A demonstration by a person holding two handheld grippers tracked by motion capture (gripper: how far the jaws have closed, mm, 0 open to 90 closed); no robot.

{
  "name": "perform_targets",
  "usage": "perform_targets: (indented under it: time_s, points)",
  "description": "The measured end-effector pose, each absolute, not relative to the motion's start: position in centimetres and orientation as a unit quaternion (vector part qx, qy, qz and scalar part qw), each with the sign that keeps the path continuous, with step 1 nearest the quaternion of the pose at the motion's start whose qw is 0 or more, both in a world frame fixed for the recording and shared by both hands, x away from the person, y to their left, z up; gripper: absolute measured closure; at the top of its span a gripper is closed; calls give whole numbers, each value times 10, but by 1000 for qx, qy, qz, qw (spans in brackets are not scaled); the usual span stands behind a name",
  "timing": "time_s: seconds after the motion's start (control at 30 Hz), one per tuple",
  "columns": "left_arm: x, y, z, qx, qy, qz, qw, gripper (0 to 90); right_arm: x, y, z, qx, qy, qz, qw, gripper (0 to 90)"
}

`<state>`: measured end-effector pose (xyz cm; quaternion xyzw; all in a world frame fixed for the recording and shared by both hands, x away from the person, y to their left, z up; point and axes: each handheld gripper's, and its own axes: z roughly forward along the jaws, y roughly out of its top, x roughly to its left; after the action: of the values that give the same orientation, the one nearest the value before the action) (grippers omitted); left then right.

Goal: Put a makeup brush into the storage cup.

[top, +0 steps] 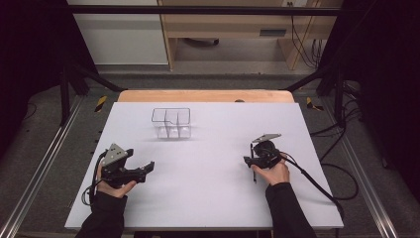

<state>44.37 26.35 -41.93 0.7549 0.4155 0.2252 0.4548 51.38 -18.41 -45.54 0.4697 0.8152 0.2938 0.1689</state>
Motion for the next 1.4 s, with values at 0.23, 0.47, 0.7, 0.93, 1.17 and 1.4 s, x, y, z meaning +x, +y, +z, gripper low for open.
perform_targets:
  time_s: [0.23, 0.47, 0.7, 0.93, 1.17, 1.4]
  points:
    - [444, 263, -420, 757, 414, 225, 452, 70, 515, -182, -461, 476, 818, 279, 163, 547]
    - [444, 263, -419, 757, 414, 224, 453, 73, 516, -181, -464, 475, 822, 275, 153, 621]
    - [444, 263, -419, 756, 414, 224, 454, 76, 517, -181, -465, 477, 823, 267, 151, 698]
    - [443, 264, -419, 756, 414, 225, 454, 81, 517, -181, -465, 479, 823, 268, 148, 752]
    - [443, 264, -419, 757, 413, 225, 454, 83, 517, -182, -464, 478, 824, 273, 135, 797]
    - [443, 264, -419, 757, 412, 225, 454, 86, 518, -182, -463, 471, 827, 279, 127, 830]
